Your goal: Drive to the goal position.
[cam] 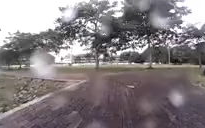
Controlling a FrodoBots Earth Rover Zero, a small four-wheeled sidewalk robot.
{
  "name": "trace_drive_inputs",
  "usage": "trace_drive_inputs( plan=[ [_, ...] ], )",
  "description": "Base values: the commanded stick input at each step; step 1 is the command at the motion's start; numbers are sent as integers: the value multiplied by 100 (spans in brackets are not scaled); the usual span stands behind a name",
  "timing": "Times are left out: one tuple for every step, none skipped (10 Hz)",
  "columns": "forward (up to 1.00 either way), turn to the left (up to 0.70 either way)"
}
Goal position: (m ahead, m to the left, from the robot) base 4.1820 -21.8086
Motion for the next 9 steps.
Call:
trace_drive_inputs(
  plan=[
    [70, -2],
    [70, -28],
    [70, -35],
    [70, -35],
    [70, -35],
    [70, -26],
    [70, -8],
    [70, 0],
    [70, 0]
  ],
)
